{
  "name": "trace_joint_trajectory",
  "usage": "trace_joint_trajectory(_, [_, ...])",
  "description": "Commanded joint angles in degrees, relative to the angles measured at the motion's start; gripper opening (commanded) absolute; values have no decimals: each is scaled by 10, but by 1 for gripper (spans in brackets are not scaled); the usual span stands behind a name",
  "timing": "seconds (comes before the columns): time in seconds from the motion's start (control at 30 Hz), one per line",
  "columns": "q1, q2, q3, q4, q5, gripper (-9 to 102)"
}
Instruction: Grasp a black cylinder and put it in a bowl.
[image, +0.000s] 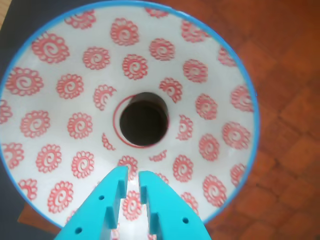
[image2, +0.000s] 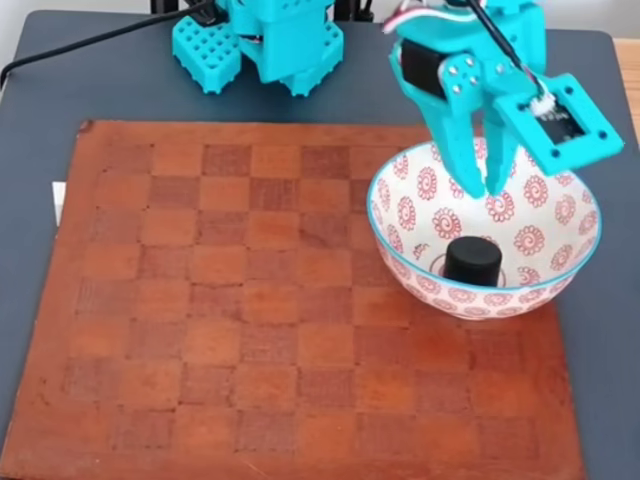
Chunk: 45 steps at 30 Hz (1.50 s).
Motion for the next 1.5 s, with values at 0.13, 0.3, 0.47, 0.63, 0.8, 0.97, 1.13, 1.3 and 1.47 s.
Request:
trace_joint_trajectory(0.13, [48, 122, 55, 2, -2, 0])
trace_joint_trajectory(0.3, [93, 199, 112, 2, -7, 0])
trace_joint_trajectory(0.47, [138, 280, 185, 2, -5, 0])
trace_joint_trajectory(0.63, [175, 360, 260, 2, -4, 0])
trace_joint_trajectory(0.8, [209, 435, 338, 1, 1, 0])
trace_joint_trajectory(0.97, [237, 502, 410, -6, -4, 0])
trace_joint_trajectory(1.13, [259, 570, 468, -6, -6, 0])
trace_joint_trajectory(1.3, [267, 647, 519, -7, -6, 0])
trace_joint_trajectory(1.47, [260, 737, 562, -8, -7, 0])
